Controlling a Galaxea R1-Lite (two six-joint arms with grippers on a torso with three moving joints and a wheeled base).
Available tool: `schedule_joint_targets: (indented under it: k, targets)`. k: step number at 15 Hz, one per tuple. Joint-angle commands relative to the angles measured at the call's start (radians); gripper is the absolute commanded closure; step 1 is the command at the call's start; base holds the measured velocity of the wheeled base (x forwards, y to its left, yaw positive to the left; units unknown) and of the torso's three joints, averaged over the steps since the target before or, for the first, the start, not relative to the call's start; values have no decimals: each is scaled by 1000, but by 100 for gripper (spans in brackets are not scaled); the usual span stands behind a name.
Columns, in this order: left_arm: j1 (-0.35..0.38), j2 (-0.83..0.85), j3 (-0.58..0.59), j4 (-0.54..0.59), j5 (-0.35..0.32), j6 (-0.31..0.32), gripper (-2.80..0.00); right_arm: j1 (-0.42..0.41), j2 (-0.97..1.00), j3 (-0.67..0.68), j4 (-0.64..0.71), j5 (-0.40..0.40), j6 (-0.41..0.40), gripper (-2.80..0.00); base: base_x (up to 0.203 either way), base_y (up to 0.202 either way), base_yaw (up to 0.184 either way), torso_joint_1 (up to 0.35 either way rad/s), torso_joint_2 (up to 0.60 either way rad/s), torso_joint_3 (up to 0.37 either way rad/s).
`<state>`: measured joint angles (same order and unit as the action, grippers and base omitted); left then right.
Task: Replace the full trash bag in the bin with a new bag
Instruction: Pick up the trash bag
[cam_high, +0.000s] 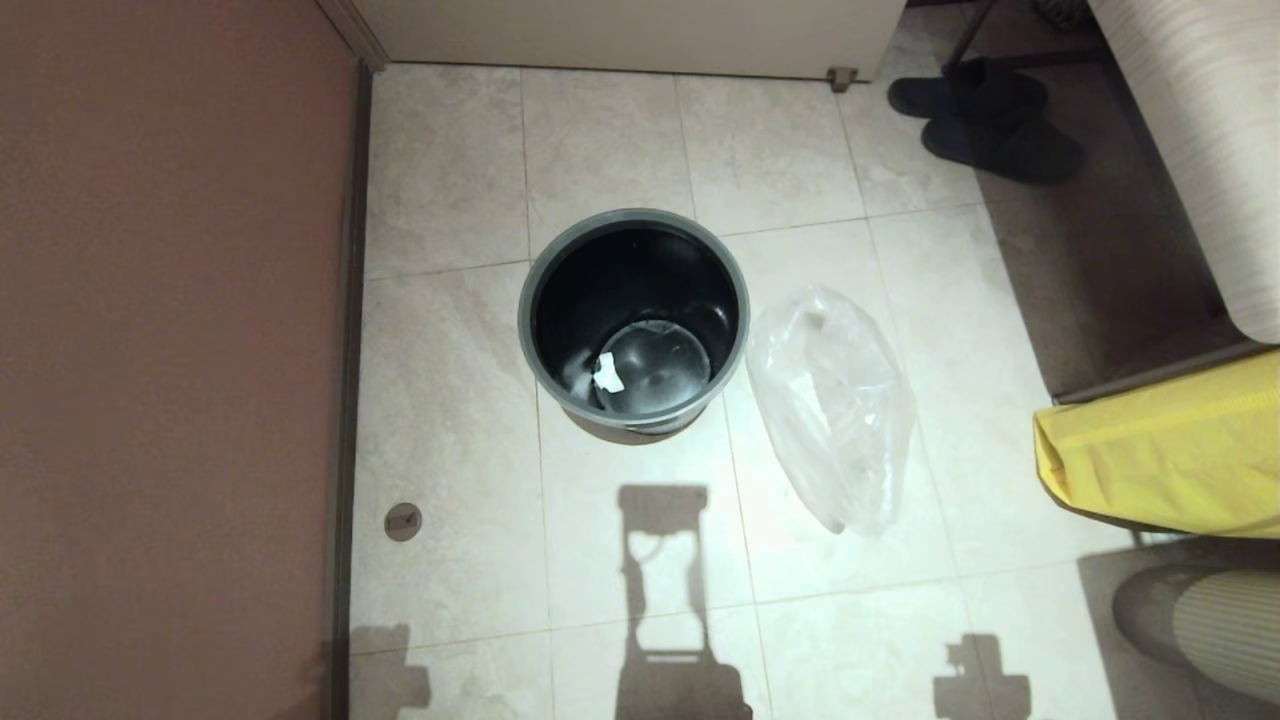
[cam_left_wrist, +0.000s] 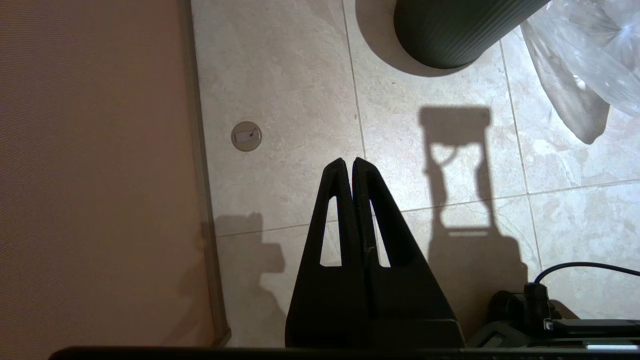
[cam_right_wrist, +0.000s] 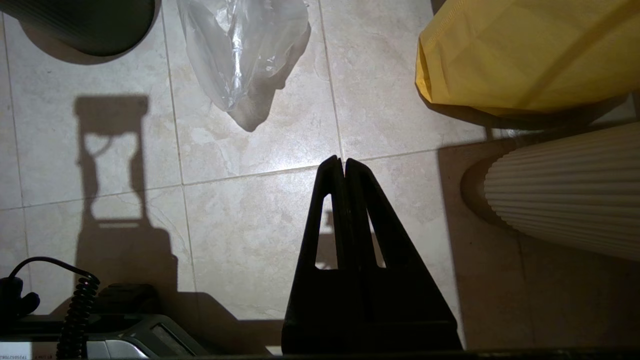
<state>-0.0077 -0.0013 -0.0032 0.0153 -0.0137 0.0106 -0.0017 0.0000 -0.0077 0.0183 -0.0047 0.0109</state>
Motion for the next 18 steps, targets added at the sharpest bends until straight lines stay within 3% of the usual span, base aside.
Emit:
schedule_joint_targets:
  k: [1,18]
  targets:
    - [0,1,0,0,0,0,0,0,1,0,0,0,0,0,0,0,0,0,0,0]
    - [0,1,0,0,0,0,0,0,1,-2,5,-5,0,0,0,0,0,0,0,0]
